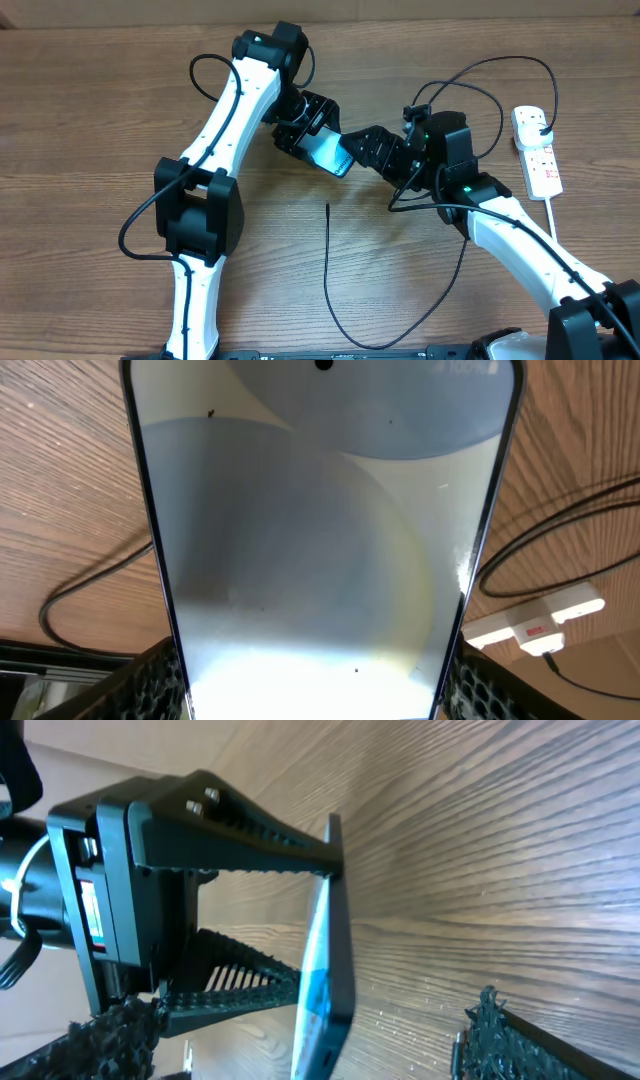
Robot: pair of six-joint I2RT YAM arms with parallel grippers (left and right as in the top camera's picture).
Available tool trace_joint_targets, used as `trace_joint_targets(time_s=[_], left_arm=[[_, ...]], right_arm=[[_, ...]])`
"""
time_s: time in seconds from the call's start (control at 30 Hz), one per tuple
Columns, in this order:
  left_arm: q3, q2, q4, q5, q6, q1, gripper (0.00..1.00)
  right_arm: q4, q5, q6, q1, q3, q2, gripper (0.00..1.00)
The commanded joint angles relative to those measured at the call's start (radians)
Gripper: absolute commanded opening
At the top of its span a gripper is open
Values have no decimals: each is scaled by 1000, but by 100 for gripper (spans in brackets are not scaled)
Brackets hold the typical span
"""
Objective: Plug charger to phone and switch on socket
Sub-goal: 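Bring the left-held phone toward the right gripper and grasp its edge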
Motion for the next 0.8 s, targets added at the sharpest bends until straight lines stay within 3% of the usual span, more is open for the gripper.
trace_joint_targets(time_s=[0.0, 0.3, 0.77], left_arm=[[33, -3, -1, 37, -9, -8, 4], [33, -3, 11, 40, -13, -27, 4], [33, -3, 50, 40, -50, -92, 4]], right_arm=[[15, -14, 3, 6, 14, 3, 100], [-45, 107, 3, 18, 14, 3, 100], [-65, 128, -2, 18, 14, 3, 100]])
